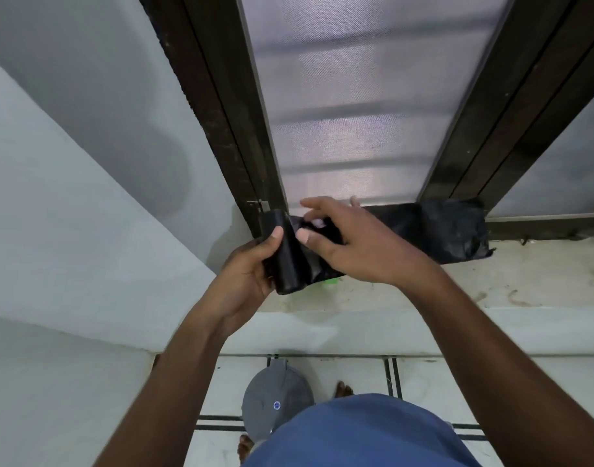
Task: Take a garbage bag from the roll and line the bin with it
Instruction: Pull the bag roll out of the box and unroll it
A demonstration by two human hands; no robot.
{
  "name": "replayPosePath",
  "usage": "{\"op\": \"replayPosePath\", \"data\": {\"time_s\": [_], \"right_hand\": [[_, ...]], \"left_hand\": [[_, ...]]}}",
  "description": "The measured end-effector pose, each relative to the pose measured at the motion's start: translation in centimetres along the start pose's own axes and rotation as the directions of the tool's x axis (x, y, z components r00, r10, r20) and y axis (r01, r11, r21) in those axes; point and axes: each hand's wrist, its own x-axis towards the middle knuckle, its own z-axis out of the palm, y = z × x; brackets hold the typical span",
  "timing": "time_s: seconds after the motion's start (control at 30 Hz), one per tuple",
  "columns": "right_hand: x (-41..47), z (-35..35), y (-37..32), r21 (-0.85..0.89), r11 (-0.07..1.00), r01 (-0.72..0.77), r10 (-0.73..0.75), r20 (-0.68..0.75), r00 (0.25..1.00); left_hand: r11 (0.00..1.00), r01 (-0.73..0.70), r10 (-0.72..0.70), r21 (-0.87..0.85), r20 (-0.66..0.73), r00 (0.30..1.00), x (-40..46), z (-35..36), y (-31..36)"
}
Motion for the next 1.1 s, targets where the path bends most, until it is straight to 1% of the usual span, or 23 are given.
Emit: {"op": "replayPosePath", "data": {"time_s": [0.03,0.17,0.23,0.3,0.4,0.47,0.53,0.6,0.67,0.7,0.83,0.93,1.1], "right_hand": [[0.1,0.2,0.1,-0.007,1.0,-0.005,0.005,0.025,1.0],[0.3,0.1,0.2,0.015,0.999,-0.036,0.035,0.039,0.999],[0.5,0.1,0.4,0.013,0.999,-0.044,0.043,0.055,0.998],[0.7,0.1,0.4,-0.027,0.998,-0.052,0.054,0.064,0.996],[1.0,0.1,0.6,-0.028,0.999,-0.047,0.049,0.104,0.993],[0.9,-0.3,0.6,-0.022,0.997,-0.074,0.076,0.135,0.988],[0.8,-0.4,1.2,0.02,0.997,-0.078,0.075,0.122,0.99],[0.9,-0.4,1.7,0.061,0.996,-0.065,0.06,0.077,0.995],[1.0,-0.3,2.3,0.067,0.995,-0.068,0.065,0.055,0.996],[1.0,-0.3,2.5,0.074,0.995,-0.073,0.07,0.053,0.996],[0.9,-0.4,3.5,0.157,0.983,-0.092,0.083,0.061,0.995],[1.0,-0.5,4.4,0.246,0.965,-0.088,0.07,0.079,0.994],[1.0,-0.9,4.1,0.22,0.97,-0.101,0.075,0.123,0.99]], "left_hand": [[1.0,0.002,-0.003,-0.026,-0.011,1.0,0.1,0.0,-0.1],[0.989,-0.007,-0.004,-0.147,-0.075,0.997,0.3,-0.3,0.0],[0.984,0.0,-0.012,-0.18,-0.066,0.998,0.2,-0.4,0.0],[0.99,0.019,-0.024,-0.138,-0.032,0.999,-0.1,-0.1,0.1],[1.0,0.014,-0.014,-0.006,0.019,1.0,-0.1,0.1,-0.1],[1.0,0.016,-0.016,0.002,-0.004,1.0,0.0,0.2,-0.2],[0.998,0.036,-0.038,-0.059,-0.03,0.999,-0.2,0.3,-0.1],[0.987,0.064,-0.071,-0.144,-0.043,0.997,-0.2,0.5,0.2],[0.972,0.084,-0.094,-0.22,-0.038,0.995,-0.3,0.8,0.4],[0.971,0.077,-0.088,-0.225,-0.038,0.995,-0.4,1.0,0.5],[0.996,0.034,-0.039,-0.078,-0.063,0.997,-0.7,1.2,0.5],[1.0,0.021,-0.021,-0.013,-0.049,0.999,-0.6,1.0,0.4],[0.998,-0.011,0.013,0.06,-0.032,0.999,-0.3,0.9,-0.2]]}}
